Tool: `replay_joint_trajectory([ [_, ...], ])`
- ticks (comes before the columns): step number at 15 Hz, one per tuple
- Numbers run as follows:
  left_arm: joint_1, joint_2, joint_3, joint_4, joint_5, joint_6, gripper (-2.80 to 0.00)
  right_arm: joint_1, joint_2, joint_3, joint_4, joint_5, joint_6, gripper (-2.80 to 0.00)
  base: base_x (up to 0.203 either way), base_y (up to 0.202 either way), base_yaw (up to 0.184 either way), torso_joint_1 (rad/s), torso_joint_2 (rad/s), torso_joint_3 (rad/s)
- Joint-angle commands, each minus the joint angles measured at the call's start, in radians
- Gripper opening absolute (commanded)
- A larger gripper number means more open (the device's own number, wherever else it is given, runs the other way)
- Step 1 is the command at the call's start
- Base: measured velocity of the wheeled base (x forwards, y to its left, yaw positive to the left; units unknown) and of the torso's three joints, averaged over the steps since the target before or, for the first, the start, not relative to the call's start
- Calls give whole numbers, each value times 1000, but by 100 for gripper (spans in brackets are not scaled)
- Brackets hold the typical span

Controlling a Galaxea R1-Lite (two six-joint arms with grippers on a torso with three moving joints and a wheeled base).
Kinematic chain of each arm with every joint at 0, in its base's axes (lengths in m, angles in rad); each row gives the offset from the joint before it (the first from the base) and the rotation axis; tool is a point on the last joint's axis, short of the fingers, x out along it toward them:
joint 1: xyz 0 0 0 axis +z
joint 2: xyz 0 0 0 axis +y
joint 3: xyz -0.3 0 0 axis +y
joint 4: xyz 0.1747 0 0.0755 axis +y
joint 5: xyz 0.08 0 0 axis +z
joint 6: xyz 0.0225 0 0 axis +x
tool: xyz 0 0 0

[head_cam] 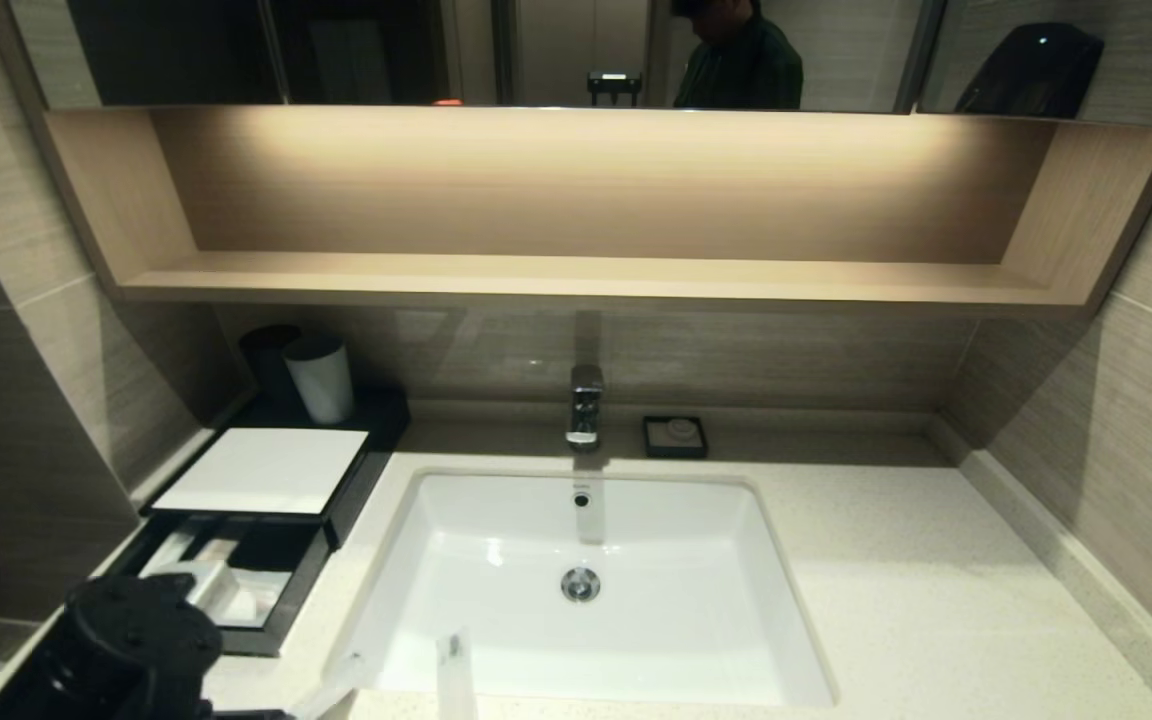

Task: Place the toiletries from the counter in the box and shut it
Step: Pick up the bathroom toiletry

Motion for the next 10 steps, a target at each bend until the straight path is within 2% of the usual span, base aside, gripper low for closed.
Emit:
replay_joint_trajectory([
  [1,20,-69,-3,-1,5,22,-280,1,0,0,0,0,0,-280,0,0,0,0,0,0],
  [10,76,-209,-19,24,3,144,-280,0,0,0,0,0,0,-280,0,0,0,0,0,0],
])
